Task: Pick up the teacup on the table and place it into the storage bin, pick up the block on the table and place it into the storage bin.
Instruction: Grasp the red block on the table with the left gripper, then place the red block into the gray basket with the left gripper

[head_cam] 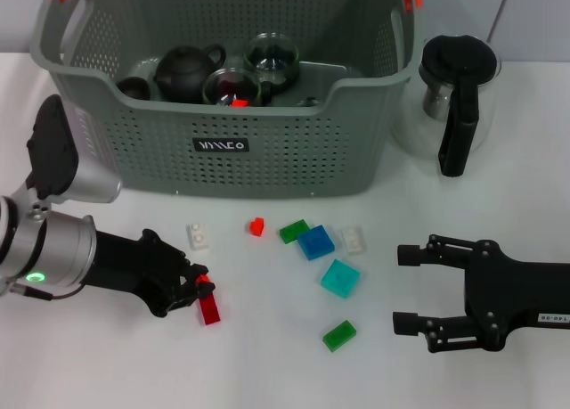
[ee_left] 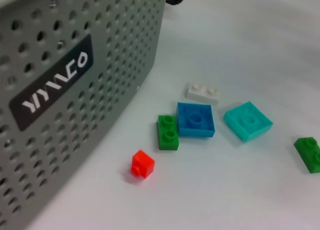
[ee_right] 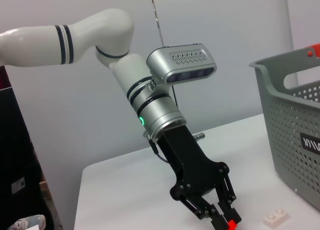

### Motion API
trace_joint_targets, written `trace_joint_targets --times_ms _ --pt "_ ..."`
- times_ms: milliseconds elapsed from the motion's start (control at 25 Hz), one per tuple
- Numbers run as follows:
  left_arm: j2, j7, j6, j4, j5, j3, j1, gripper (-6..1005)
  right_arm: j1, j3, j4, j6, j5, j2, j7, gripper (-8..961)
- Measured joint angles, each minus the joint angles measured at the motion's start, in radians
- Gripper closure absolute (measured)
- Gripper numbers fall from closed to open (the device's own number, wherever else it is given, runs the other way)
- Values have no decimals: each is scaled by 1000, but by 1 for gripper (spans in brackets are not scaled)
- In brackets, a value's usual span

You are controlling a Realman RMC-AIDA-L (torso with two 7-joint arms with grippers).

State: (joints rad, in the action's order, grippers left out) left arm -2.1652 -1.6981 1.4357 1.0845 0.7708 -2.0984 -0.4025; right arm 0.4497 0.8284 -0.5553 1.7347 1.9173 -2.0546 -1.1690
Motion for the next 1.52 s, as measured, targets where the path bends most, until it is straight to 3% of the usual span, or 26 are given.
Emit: trace_joint_targets --times_ms 280,440,680,760,840,960,1080,1360,1520 --pt "1 -1 35 7 0 -20 -4 790 -1 0 0 3 0 2 0 41" --pt "6 25 179 61 44 -128 -12 778 0 0 0 3 -1 2 0 41" --pt "76 44 512 94 281 -375 -102 759 0 0 0 5 0 2 0 41" --pt "98 -4 529 118 364 -411 -136 753 0 0 0 5 1 2 0 41" --pt "105 -32 520 130 392 -414 -153 746 0 0 0 5 1 1 0 41" --pt "134 -179 375 159 387 -388 -263 737 1 0 0 5 0 0 0 41" --pt "139 -273 157 131 302 -322 -345 727 5 0 0 7 -1 -3 0 42" --pt "105 -406 -289 -32 39 -59 -431 705 10 0 0 10 -1 -8 0 42" --pt "82 -474 -396 -143 -100 -8 -478 693 12 0 0 10 -2 -8 1 42"
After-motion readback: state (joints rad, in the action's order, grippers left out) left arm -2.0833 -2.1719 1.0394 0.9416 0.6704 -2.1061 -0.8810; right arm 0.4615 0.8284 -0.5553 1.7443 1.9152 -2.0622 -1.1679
